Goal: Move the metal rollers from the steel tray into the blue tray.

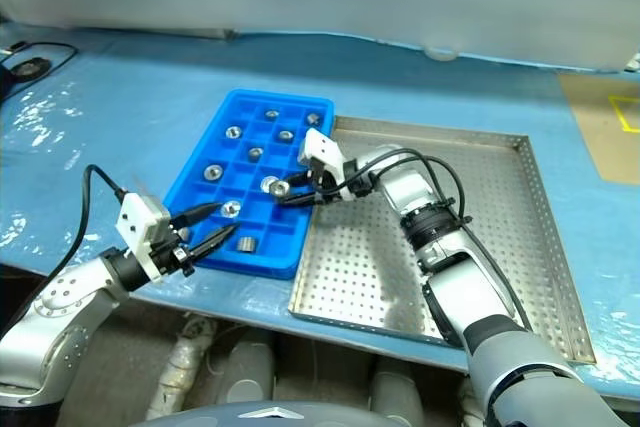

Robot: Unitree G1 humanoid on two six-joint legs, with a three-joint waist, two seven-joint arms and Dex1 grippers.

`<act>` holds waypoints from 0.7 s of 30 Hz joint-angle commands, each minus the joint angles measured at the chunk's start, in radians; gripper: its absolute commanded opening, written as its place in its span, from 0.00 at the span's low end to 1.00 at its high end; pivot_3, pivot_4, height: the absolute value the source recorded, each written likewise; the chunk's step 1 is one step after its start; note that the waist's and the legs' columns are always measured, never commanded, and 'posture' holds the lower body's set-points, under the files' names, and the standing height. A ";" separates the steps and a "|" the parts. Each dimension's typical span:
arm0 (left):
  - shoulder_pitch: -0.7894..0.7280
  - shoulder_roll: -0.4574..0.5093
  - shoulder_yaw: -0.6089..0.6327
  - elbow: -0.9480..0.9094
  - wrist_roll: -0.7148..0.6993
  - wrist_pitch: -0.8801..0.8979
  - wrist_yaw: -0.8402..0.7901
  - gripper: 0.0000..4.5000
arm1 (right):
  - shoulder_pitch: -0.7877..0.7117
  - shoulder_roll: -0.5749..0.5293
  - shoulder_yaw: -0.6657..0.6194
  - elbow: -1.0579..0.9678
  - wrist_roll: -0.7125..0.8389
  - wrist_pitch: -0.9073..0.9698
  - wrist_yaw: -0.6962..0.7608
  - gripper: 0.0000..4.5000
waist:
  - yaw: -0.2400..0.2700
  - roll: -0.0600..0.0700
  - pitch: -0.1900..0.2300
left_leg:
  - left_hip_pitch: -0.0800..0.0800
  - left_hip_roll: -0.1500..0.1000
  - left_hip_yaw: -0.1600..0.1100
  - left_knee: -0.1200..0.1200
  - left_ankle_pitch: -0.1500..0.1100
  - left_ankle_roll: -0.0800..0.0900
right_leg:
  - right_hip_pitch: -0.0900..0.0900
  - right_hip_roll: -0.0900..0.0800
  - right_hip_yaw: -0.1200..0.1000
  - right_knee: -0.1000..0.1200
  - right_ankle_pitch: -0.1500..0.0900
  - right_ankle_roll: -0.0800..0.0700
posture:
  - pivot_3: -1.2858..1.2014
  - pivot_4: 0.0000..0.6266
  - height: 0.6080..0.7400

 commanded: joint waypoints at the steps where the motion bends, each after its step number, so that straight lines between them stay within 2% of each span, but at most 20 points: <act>1: 0.020 0.007 0.037 -0.063 -0.019 -0.004 0.016 0.61 | -0.020 0.002 0.010 0.021 -0.029 -0.058 0.041 0.36 | 0.011 0.000 0.000 | 0.000 0.000 0.000 0.000 0.000 0.000 | 0.000 0.000 0.000 0.000 0.000 0.000 | 0.71 0.24 1.00; 8: 0.031 0.011 0.033 -0.057 -0.019 -0.015 0.022 0.61 | -0.020 0.002 -0.002 0.049 -0.046 -0.084 0.060 0.36 | 0.032 0.000 0.000 | 0.000 0.000 -0.002 0.000 0.000 0.000 | 0.001 0.000 0.000 0.001 0.000 0.000 | 0.71 0.24 1.00; 17: 0.003 0.010 0.004 -0.012 -0.004 -0.039 -0.004 0.61 | -0.007 -0.020 -0.018 0.026 -0.046 -0.073 0.059 0.36 | 0.036 0.000 0.000 | 0.000 0.000 -0.002 0.001 0.000 0.000 | 0.001 0.000 0.000 0.001 0.000 0.000 | 0.70 0.24 1.00; 18: -0.001 0.010 -0.001 -0.008 -0.002 -0.041 -0.007 0.61 | -0.004 -0.025 -0.021 0.017 -0.044 -0.069 0.059 0.52 | 0.036 0.000 0.000 | 0.000 0.000 -0.002 0.001 0.000 0.000 | 0.001 0.000 0.000 0.001 0.000 0.000 | 0.70 0.24 1.00; 21: -0.010 0.010 -0.008 0.001 0.000 -0.045 -0.012 0.61 | 0.002 -0.033 -0.025 0.001 -0.042 -0.063 0.061 0.73 | 0.036 0.000 0.000 | 0.000 0.000 -0.003 0.002 0.000 0.000 | 0.001 0.000 -0.001 0.002 0.000 0.000 | 0.70 0.24 1.00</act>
